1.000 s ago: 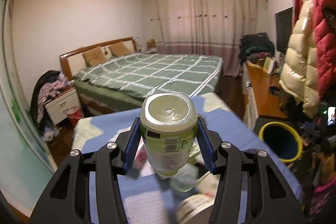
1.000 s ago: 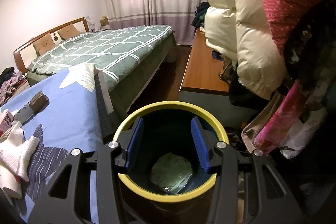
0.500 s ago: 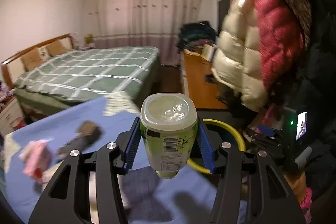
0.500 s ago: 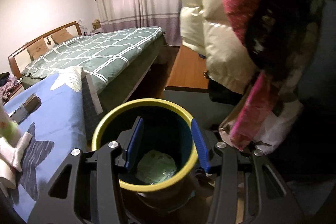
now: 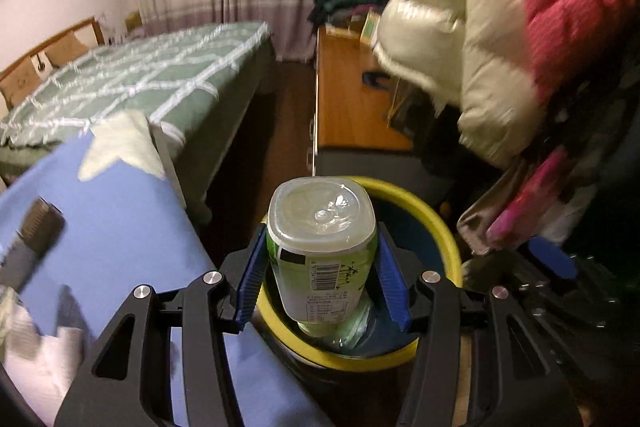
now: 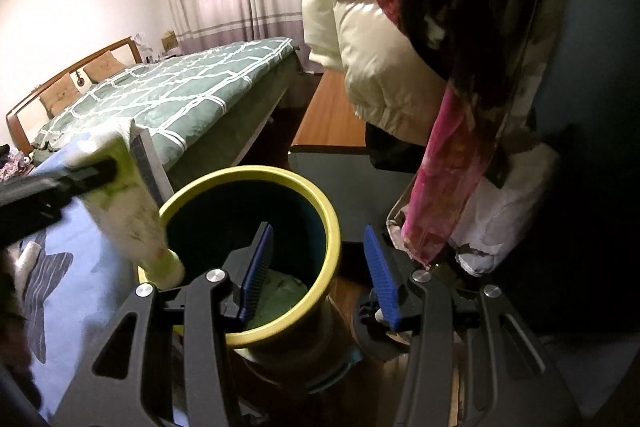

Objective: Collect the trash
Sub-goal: 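Carry the plastic cup with the left gripper and release it into the bin, then grasp the white tissue with the right gripper and lift it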

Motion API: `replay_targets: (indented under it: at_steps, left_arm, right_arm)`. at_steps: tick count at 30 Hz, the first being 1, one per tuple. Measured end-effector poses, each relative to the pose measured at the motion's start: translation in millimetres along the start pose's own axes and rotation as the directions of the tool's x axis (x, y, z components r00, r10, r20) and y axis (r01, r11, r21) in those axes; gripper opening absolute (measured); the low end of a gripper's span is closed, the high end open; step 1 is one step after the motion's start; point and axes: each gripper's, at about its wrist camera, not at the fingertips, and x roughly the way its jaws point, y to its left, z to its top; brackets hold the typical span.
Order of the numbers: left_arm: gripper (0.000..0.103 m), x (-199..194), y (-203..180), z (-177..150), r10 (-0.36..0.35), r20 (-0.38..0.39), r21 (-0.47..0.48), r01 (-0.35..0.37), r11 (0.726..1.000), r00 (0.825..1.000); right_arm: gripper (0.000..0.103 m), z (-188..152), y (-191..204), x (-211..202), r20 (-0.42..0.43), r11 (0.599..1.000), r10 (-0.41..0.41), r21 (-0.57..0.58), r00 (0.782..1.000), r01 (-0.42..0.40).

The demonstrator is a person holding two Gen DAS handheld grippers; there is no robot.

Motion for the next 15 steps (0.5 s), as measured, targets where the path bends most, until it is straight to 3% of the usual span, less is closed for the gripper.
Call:
replay_targets:
  at_steps: [5,7,8,12,15]
  left_arm:
    - [0.052,37,1,-14,0.001,-0.096,-0.023,-0.003,1.0,0.995]
    - [0.069,39,1,-16,0.013,-0.093,-0.026,-0.015,1.0,0.996]
    - [0.071,38,0,-16,0.022,-0.086,-0.025,-0.024,0.999,0.996]
    - [0.072,6,6,-15,0.012,-0.036,-0.04,-0.014,0.999,0.999]
    - [0.08,-39,22,-19,0.016,0.024,-0.08,-0.014,0.997,1.0]
  right_arm:
    - [0.048,-1,-2,5,-0.013,1.0,-0.003,0.008,1.0,0.003]
    - [0.05,0,-3,4,-0.012,1.0,-0.005,0.007,1.0,0.005]
    - [0.05,0,-2,4,-0.012,1.0,-0.004,0.006,1.0,0.004]
    - [0.05,1,3,0,-0.004,1.0,0.005,-0.002,1.0,-0.005]
    - [0.05,1,14,-4,0.002,1.0,0.022,-0.018,1.0,-0.022]
